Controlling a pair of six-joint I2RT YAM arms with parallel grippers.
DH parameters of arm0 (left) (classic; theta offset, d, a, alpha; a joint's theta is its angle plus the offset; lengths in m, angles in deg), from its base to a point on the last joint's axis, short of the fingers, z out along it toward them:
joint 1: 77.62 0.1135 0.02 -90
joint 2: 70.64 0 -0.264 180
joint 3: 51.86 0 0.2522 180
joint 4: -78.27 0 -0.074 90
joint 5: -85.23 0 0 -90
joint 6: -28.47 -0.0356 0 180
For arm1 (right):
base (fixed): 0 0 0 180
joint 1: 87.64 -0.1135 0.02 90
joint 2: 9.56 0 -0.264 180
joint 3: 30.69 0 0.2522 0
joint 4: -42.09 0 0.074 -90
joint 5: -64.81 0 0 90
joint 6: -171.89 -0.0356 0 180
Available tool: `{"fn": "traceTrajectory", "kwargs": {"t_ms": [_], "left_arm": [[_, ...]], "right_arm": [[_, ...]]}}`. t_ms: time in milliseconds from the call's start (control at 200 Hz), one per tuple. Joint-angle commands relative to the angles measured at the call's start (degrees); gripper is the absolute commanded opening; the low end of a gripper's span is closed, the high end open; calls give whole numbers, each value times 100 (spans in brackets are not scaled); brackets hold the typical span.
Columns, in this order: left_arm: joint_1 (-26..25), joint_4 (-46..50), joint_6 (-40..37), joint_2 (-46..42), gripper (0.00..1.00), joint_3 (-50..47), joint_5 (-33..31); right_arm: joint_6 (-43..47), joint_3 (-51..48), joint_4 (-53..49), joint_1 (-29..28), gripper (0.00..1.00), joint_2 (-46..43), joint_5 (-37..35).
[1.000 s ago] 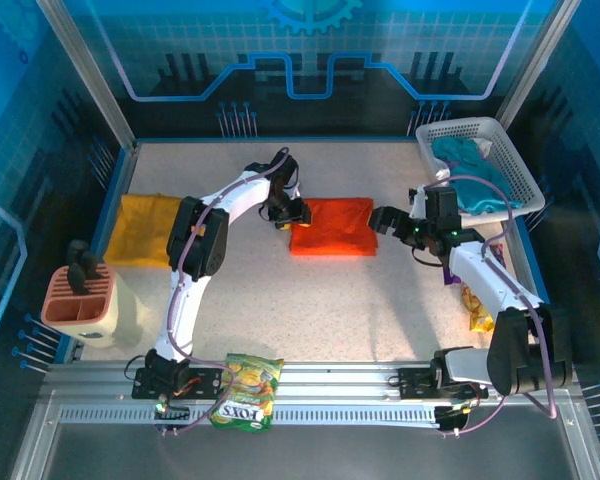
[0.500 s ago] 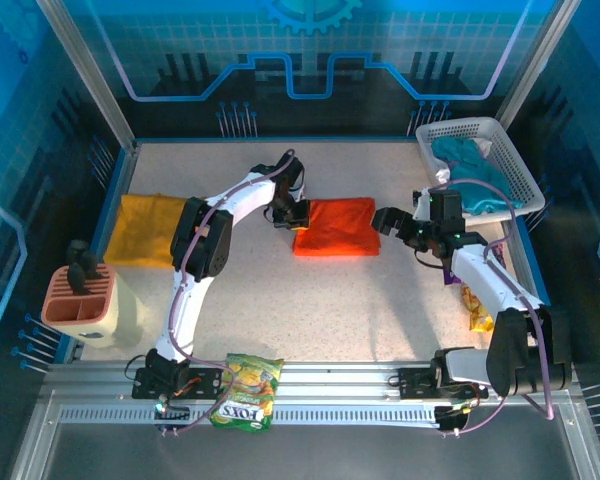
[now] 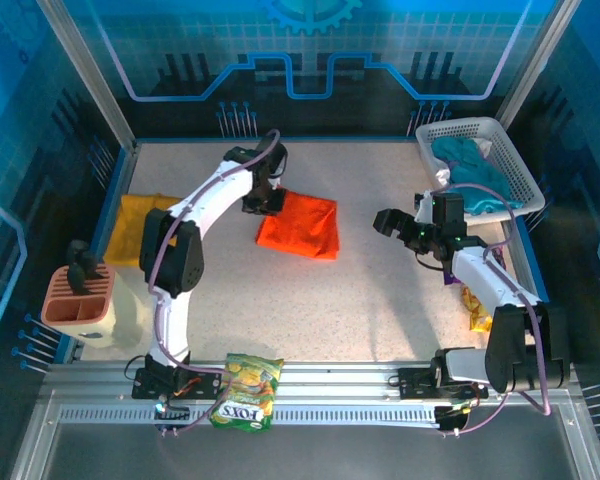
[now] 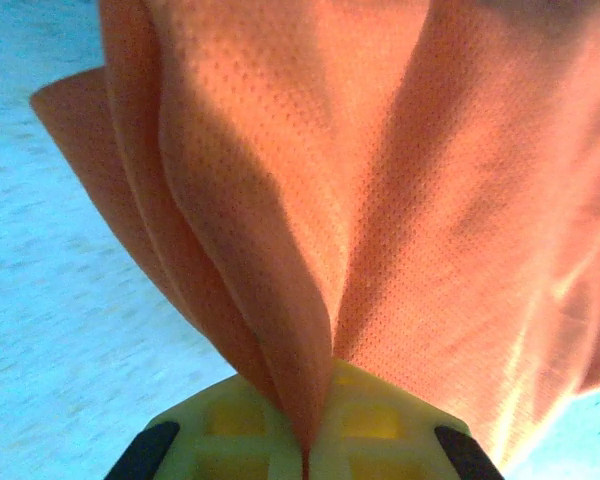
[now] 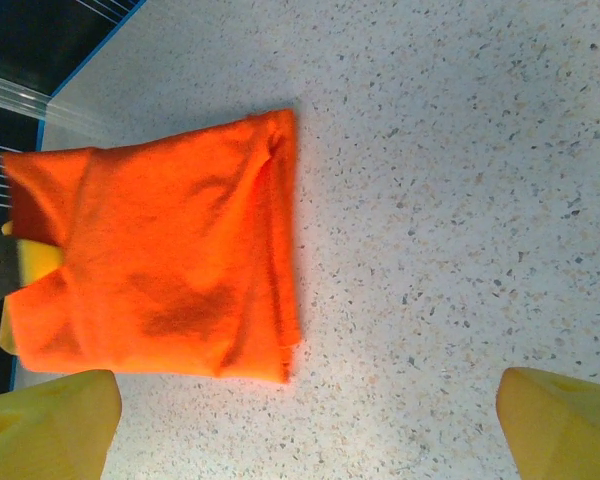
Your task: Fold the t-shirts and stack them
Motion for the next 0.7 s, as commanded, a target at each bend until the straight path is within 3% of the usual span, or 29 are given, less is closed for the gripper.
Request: {"fn": "traceTrajectory", "kwargs": {"t_ms": [0,320,540,695], "left_arm": [[114,849,-395,-545,0,125,-601],[570,1968,-742,-1230,0,369,-1383],[861,2287,-1114,-1723,0,352,-1996],[1090,2367,-1251,-1926,0,433,-2052]], "right_arm": [[-72,-110,243,146,97,52,238],[-216,-231,664,230,96,296,629],[-433,-228,917,263,95,543,912],[-597,-291,1140,265,95,627,1023]]}}
